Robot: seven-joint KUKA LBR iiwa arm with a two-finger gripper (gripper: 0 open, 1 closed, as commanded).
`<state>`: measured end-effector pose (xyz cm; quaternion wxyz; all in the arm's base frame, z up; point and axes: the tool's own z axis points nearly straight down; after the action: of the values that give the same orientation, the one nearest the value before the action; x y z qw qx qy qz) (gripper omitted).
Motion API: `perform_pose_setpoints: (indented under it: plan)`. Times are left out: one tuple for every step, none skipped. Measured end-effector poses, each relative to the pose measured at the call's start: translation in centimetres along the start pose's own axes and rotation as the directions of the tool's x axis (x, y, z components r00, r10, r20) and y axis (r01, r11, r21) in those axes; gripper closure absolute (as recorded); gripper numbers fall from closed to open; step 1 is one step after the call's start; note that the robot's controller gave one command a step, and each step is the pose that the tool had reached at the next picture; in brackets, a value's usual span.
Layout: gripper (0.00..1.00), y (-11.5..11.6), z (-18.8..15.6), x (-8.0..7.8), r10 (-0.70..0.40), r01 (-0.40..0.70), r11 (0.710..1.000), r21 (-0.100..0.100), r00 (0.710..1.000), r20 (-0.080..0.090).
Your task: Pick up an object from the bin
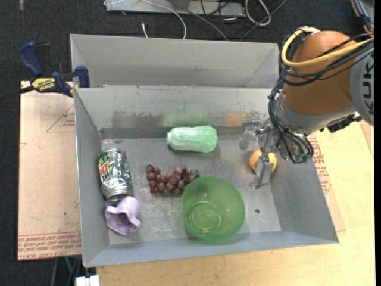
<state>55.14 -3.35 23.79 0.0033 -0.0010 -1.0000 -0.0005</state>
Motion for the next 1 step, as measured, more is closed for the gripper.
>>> perform_pose_setpoints:
  plan:
    - [0.00, 0.02, -0.44, -0.14, -0.002, 0.002, 1.000, 0.001, 1.000, 0.008]
